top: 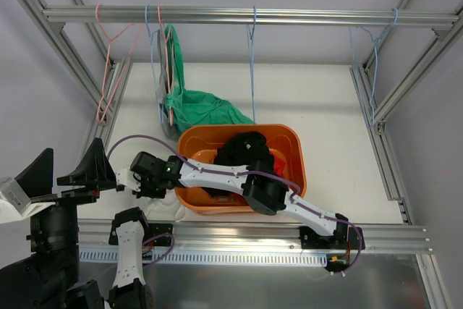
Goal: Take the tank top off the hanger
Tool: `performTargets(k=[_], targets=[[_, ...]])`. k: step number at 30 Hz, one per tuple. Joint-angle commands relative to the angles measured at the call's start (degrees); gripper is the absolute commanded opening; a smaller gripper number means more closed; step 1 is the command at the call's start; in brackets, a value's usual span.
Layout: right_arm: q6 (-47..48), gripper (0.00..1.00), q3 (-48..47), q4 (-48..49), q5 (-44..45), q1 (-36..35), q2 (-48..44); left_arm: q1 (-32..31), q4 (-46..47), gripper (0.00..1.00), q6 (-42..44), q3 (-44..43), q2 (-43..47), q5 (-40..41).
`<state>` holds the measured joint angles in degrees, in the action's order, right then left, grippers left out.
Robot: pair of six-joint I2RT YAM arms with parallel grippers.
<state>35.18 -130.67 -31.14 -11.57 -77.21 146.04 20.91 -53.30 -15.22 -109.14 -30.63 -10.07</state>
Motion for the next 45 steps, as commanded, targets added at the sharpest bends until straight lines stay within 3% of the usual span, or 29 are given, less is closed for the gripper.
performTargets(k=[1, 8, 20, 26, 34, 45], targets=[[-2.92, 0.00, 1.56, 5.02, -2.75, -0.48, -8.30, -0.78, 0.92, 0.99, 1.86, -0.46, -0.66, 1.63], [-6.79, 0.00, 4.29, 11.44, -4.60, -0.57, -17.44, -1.48, 1.00, 0.99, 2.30, -0.63, -0.22, 2.51], [-9.25, 0.00, 5.16, 13.20, -4.69, -0.84, -29.48, -2.36, 1.09, 0.99, 2.74, 0.51, 0.66, 1.02], [-7.94, 0.00, 9.29, 13.20, -0.13, -0.75, -39.48, -3.06, 1.79, 0.99, 2.48, 4.28, 1.80, -0.57], [-5.39, 0.00, 22.55, 12.85, 8.66, 1.44, -52.77, -4.64, 3.02, 0.99, 2.65, 4.21, 1.37, -4.08], [-6.61, 0.00, 42.50, 12.85, 11.22, 9.43, -70.53, -4.73, 4.61, 0.99, 0.90, 7.36, -1.62, -13.66]])
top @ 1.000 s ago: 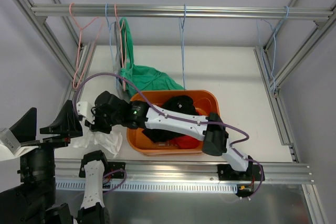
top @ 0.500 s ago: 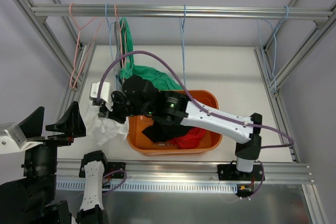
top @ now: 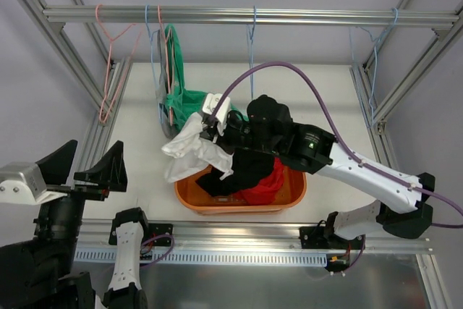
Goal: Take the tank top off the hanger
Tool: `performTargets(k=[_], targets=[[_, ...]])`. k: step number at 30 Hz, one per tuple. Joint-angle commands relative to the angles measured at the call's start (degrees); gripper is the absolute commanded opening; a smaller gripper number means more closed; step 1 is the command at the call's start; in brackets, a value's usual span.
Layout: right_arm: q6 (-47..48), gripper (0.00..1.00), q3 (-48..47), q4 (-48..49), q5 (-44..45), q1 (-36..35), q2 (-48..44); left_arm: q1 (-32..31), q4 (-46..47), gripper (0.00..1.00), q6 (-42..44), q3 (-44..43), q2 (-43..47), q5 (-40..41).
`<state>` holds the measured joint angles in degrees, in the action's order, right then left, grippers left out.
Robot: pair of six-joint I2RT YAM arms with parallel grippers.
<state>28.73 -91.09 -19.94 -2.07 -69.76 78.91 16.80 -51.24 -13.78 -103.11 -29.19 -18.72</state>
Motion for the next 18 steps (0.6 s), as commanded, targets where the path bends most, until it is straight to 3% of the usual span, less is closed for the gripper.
performTargets(k=[1, 8, 13, 18], targets=[[-0.43, 0.00, 4.50, 1.75, 4.06, 2.60, -5.16, -0.54, 2.73, 0.99, -0.63, 2.20, -3.67, -5.79], [-2.44, 0.00, 20.05, 3.24, 9.71, 9.19, -10.35, -0.62, 3.26, 0.99, -1.07, 5.99, -6.14, -13.79], [-6.48, 0.00, 34.01, 7.27, 11.65, 14.20, -14.92, -0.62, 4.13, 0.99, -0.63, 8.80, -6.23, -14.06], [-8.69, 0.00, 40.89, 9.13, 12.62, 15.97, -16.95, -0.54, 4.75, 0.99, -0.63, 10.73, -6.14, -14.85]])
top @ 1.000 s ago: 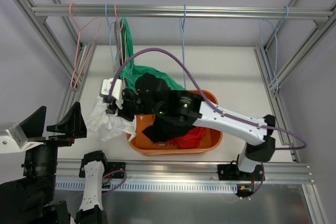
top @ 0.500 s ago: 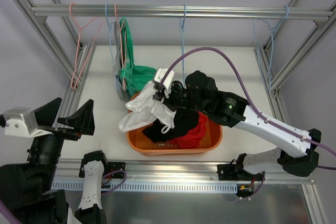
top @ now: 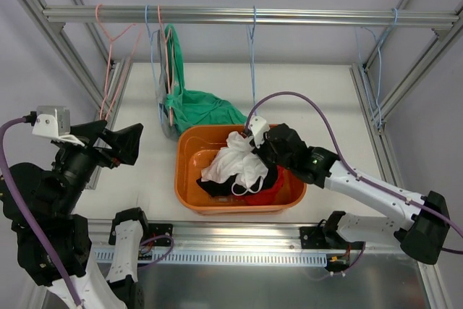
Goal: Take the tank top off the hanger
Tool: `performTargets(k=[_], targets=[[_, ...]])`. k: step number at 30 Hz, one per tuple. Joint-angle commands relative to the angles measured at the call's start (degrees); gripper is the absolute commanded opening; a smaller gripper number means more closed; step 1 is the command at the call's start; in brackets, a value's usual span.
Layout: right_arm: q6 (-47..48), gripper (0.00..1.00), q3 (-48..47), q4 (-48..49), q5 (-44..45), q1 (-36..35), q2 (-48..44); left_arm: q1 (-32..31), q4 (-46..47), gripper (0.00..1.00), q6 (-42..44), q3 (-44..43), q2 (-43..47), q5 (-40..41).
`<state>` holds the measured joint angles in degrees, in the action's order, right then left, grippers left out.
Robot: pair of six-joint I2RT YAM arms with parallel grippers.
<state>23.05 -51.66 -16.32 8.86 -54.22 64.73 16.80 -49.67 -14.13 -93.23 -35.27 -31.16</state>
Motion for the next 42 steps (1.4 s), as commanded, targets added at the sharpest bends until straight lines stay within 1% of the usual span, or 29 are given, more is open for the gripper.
performTargets(k=[1, 5, 6, 7, 8, 9, 10, 11, 12, 14, 18, 19, 20, 21, 22, 23, 24, 25, 26, 27, 28, 30, 31, 33, 36, 39, 42], targets=[[-3.44, 0.00, 2.34, 5.94, 0.38, 0.43, -2.51, -0.54, 3.44, 0.99, -0.28, 1.03, -0.07, -2.42], [-7.92, 0.00, 7.79, 9.63, -3.67, -0.10, -1.45, -0.54, 3.61, 0.99, -0.11, 1.82, 0.20, -2.59], [-8.63, 0.02, 8.15, 9.90, -3.85, -0.36, -1.71, -0.62, 3.70, 0.99, -0.11, 2.00, 0.28, -2.59], [-9.24, 0.07, 8.24, 9.90, -3.33, -0.54, -2.93, -0.54, 3.70, 0.99, -0.02, 2.09, 0.29, -2.59], [-10.12, 0.18, 8.15, 9.81, -3.33, -0.80, -3.99, -0.62, 3.70, 0.99, -0.11, 2.18, 0.20, -2.42], [-10.39, 0.23, 7.98, 9.64, -3.41, -0.89, -5.39, -0.54, 3.70, 0.99, -0.02, 2.35, 0.20, -2.50], [-10.65, 0.31, 7.63, 8.94, -3.07, -0.89, -6.97, -0.62, 3.79, 0.99, -0.11, 2.53, 0.20, -2.51], [-11.00, 0.58, 6.23, 8.06, -2.71, -0.89, -10.03, -0.63, 3.70, 0.99, -0.11, 2.61, 0.11, -2.51], [-11.09, 0.67, 5.35, 5.97, -2.36, -0.80, -11.54, -0.63, 3.70, 0.99, -0.19, 3.31, 0.20, -2.51], [-11.01, 0.79, 3.50, 3.76, -1.57, -0.80, -15.14, -0.62, 3.79, 0.99, -0.02, 4.46, 0.46, -2.42], [-10.66, 0.82, -0.80, -2.48, 0.53, -0.80, -19.54, -0.71, 3.70, 0.99, 0.16, 9.89, 2.56, -1.10], [-10.74, 0.83, -2.46, -5.45, 2.46, -0.72, -20.42, -0.89, 3.70, 0.99, 0.07, 11.13, 3.18, -0.23], [-10.83, 0.89, -3.35, -7.22, 3.61, -0.80, -21.30, -1.06, 3.70, 0.99, -0.11, 12.36, 3.80, 0.48], [-11.01, 0.94, -4.23, -11.07, 5.10, -0.72, -22.88, -1.50, 3.70, 0.99, -0.11, 15.16, 5.63, 1.44], [-11.79, 0.99, -6.41, -13.28, 9.11, -0.80, -23.59, -2.20, 3.62, 0.99, -0.11, 16.49, 6.69, 3.97], [-12.41, 0.99, -7.83, -15.83, 11.33, -0.72, -24.21, -2.64, 3.53, 0.99, 0.07, 17.98, 7.66, 5.83], [-12.94, 1.00, -9.32, -21.07, 16.22, -0.54, -24.82, -3.08, 3.44, 0.99, 0.24, 20.78, 10.02, 7.93], [-13.38, 1.00, -10.90, -23.82, 19.32, -0.45, -24.83, -3.78, 3.00, 0.99, 0.24, 22.20, 11.09, 10.13], [-15.12, 1.00, -13.79, -26.63, 22.22, -0.36, -24.83, -4.22, 2.91, 0.99, 0.50, 23.69, 12.14, 14.07], [-15.75, 1.00, -15.04, -31.53, 25.03, -0.28, -24.91, -4.49, 2.83, 0.99, 0.77, 26.58, 14.33, 15.67], [-16.36, 1.00, -16.18, -33.58, 29.94, -0.28, -25.09, -4.93, 2.74, 0.99, 1.38, 27.83, 15.31, 17.43], [-18.73, 0.99, -18.03, -38.94, 34.71, -0.10, -25.88, -6.16, 2.65, 0.99, 2.52, 31.16, 18.20, 20.16], [-19.35, 0.99, -18.13, -40.10, 38.30, -0.19, -26.40, -6.42, 2.74, 0.99, 2.79, 31.96, 19.26, 20.87], [-19.53, 1.00, -17.17, -42.38, 40.43, -0.19, -29.30, -7.30, 2.74, 0.99, 4.19, 34.50, 22.15, 22.28], [-20.23, 0.99, -13.84, -42.31, 44.39, -0.19, -34.75, -8.88, 3.09, 0.99, 5.07, 38.02, 25.67, 24.99], [-21.11, 0.99, -11.72, -42.31, 44.75, -0.19, -38.43, -10.11, 3.79, 0.99, 5.95, 38.65, 27.35, 26.33], [-20.51, 0.99, -9.96, -40.56, 44.83, -0.19, -39.59, -10.91, 4.75, 0.99, 6.57, 39.44, 28.32, 26.59]])
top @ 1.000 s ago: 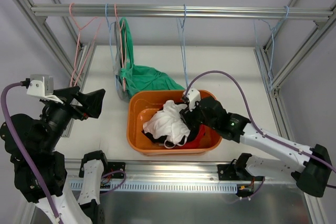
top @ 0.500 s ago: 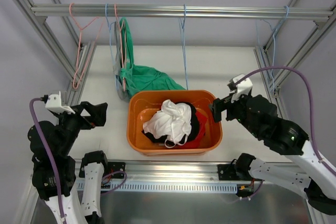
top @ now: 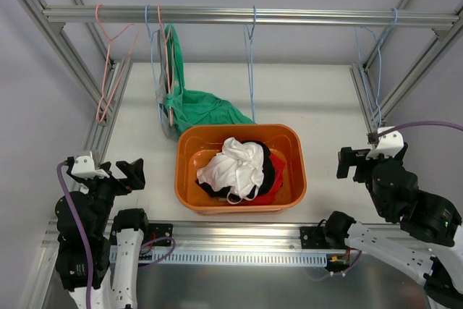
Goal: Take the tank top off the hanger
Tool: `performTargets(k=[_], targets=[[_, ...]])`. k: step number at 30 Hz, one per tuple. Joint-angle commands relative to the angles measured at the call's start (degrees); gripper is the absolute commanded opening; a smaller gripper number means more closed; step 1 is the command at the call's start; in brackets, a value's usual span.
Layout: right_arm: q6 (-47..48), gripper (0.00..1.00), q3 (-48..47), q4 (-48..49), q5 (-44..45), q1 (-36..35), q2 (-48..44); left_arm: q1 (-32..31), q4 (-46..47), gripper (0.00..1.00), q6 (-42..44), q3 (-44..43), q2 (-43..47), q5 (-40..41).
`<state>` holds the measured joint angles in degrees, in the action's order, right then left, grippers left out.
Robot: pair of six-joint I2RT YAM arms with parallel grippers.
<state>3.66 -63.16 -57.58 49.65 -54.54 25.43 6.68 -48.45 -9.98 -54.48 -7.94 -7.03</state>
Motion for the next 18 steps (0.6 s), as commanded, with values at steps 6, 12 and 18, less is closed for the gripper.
performTargets(k=[6, 12, 18], targets=[[-1.73, 1.00, 2.42, 2.03, 7.21, 0.14, 2.86, -0.96, 5.20, 0.99, 3.39, 2.27, 1.26, 1.66], [-2.78, 1.00, 2.95, 3.62, 8.27, 0.14, 5.42, -1.23, 7.13, 0.99, 4.00, 4.55, 1.70, 1.84], [-3.49, 0.99, 5.49, 5.72, 8.01, 0.14, 6.21, -1.40, 8.63, 0.99, 4.00, 6.31, 1.70, 2.02]])
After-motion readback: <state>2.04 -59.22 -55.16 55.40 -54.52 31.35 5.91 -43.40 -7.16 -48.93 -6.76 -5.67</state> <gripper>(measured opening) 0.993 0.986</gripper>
